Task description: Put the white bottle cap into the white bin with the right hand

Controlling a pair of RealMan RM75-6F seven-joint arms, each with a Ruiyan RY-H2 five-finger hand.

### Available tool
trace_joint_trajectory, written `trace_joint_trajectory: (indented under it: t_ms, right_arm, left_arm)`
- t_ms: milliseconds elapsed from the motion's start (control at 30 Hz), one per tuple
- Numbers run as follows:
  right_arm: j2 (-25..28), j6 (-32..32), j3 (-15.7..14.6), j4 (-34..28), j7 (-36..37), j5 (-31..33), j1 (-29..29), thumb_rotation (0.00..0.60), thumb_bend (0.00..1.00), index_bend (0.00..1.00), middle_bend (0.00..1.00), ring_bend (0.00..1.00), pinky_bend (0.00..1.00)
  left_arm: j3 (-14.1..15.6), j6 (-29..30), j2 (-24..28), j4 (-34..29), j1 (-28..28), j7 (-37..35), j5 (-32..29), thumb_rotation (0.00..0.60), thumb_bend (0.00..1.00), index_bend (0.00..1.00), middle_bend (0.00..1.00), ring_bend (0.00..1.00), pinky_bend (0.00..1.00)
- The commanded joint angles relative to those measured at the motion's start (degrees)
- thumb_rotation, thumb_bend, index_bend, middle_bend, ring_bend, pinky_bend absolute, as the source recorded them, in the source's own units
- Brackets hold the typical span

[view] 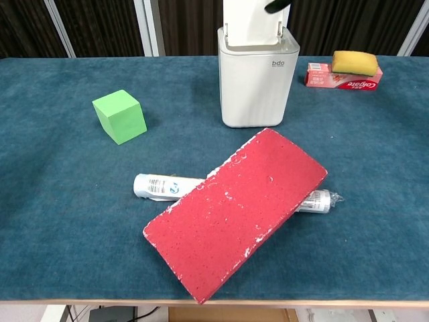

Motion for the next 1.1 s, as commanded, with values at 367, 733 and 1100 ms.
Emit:
trace_joint_trajectory:
  t_ms: [367, 733, 1100]
  right_arm:
    - [22.64, 13.67, -3.32, -23.43, 15.82, -18.46, -23.67, 0.6, 0.11, 0.26, 0.12, 0.14, 0.23]
    - [20.83, 35.16, -22.61, -14.6, 29.26, -54.64, -48.22, 0.6, 0.13, 0.19, 0.12, 0.14, 0.23]
    - [11.4, 41.18, -28.64, -3.86, 29.82, -61.89, -56.48, 0.6, 0.13, 0.19, 0.11, 0.14, 0.23]
  left_arm:
    - [-0.4, 0.36, -0.6, 0.03, 0.02, 1.29, -0.64, 0.6, 0.17, 0.17, 0.13, 0.05, 0.05]
    - [-0.99, 0.91, -1.73, 0.6, -0.03, 2.72, -1.33, 0.6, 0.17, 0.15, 0.14, 0.02, 0.05]
    - [-1.22, 1.01, -2.49, 1.67, -0.25, 2.64, -1.17, 0.6, 0.17, 0.15, 0.14, 0.01, 0.04]
